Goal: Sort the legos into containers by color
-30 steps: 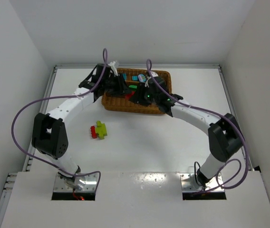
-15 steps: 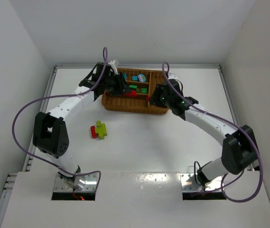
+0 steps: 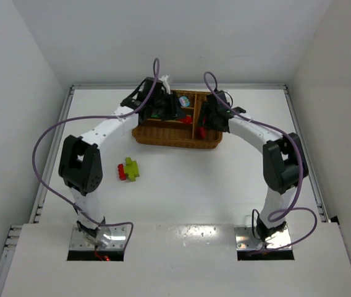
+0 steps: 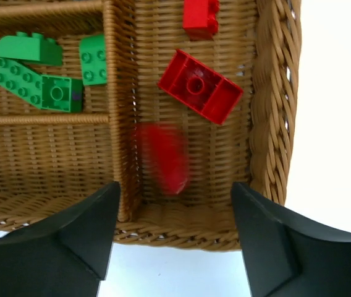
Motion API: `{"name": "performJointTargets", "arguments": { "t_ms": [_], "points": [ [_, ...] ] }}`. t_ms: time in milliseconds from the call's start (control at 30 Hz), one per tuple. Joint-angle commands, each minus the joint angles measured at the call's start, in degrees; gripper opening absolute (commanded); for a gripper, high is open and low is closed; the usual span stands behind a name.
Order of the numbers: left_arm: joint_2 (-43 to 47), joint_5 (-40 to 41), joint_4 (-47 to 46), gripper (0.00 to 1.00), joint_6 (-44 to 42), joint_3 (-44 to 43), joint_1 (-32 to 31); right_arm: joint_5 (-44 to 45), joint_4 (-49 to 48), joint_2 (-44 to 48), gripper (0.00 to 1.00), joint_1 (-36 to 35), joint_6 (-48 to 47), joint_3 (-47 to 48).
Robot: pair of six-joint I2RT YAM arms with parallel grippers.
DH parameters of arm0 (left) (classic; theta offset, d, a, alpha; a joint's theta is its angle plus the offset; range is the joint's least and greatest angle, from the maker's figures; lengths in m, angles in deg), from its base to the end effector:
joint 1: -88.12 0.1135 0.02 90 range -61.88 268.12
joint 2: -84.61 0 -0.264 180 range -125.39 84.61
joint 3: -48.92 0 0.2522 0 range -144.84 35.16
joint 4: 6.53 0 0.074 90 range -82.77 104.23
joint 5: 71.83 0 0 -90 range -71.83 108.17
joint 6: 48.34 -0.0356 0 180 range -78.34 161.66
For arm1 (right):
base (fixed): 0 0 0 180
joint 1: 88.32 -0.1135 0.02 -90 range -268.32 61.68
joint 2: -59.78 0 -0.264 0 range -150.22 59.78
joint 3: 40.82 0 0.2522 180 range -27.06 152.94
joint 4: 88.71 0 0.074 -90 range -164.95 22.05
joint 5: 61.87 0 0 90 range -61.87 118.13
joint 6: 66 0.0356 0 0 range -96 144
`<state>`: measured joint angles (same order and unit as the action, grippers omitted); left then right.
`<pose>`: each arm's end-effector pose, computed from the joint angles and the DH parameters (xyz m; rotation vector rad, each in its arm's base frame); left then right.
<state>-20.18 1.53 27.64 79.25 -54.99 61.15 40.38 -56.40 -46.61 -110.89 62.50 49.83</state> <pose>0.3769 -0.2032 0.3028 -0.0389 2.3167 -0.9273 0.3815 0.1504 0.2174 0.4297 2.3598 0.2453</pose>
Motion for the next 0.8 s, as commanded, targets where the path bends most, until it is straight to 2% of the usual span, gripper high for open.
{"name": "performJointTargets", "arguments": {
  "t_ms": [0, 67, 300, 400, 433, 467, 500, 567, 600, 667, 767],
  "points": [
    [-3.4, 1.8, -1.2, 0.0, 0.4, -5.4, -1.6, 1.7, 2.3, 2.9, 0.75, 0.9, -1.6, 3.5],
    [-5.5, 1.8, -0.5, 0.0, 0.4, -7.4, -2.3, 3.0, 3.5, 5.4, 0.77, 2.1, -0.9, 1.3],
    [-15.6, 6.6, 0.5, 0.0, -0.1, -18.4, -6.4, 4.2, 4.9, 25.1, 0.76, 8.3, 0.4, -12.8],
    [-21.3, 7.1, 1.8, 0.0, -0.7, -23.0, -7.7, 4.2, 7.6, 30.6, 0.76, 10.6, 0.4, -15.4],
    [-22.7, 7.2, 2.7, 0.07, -0.7, -26.4, -7.7, 4.2, 8.4, 33.3, 0.76, 11.1, 0.4, -16.0],
    [-24.3, 7.2, 3.4, 0.23, -0.7, -28.2, -7.7, 4.2, 9.3, 34.6, 0.76, 12.1, 0.4, -16.7],
    [-27.0, 7.2, 5.3, 0.63, -1.2, -30.2, -8.3, 4.2, 10.5, 35.6, 0.76, 12.6, 0.4, -17.2],
    [-29.8, 7.2, 8.4, 0.91, -2.9, -35.9, -8.9, 3.4, 11.5, 37.6, 0.76, 13.3, 0.4, -17.2],
    [-29.8, 7.2, 8.4, 1.0, -2.9, -37.5, -8.9, 3.4, 12.2, 37.6, 0.76, 13.9, -0.1, -17.2],
    [-28.9, 7.2, 9.0, 1.0, -3.6, -37.5, -8.9, 3.4, 12.7, 37.6, 0.76, 13.9, -0.6, -16.5],
    [-23.6, 10.0, 10.3, 1.0, -5.8, -32.8, -8.3, 1.5, 12.0, 36.8, 0.75, 13.9, -0.6, -15.5]
  ]
}}
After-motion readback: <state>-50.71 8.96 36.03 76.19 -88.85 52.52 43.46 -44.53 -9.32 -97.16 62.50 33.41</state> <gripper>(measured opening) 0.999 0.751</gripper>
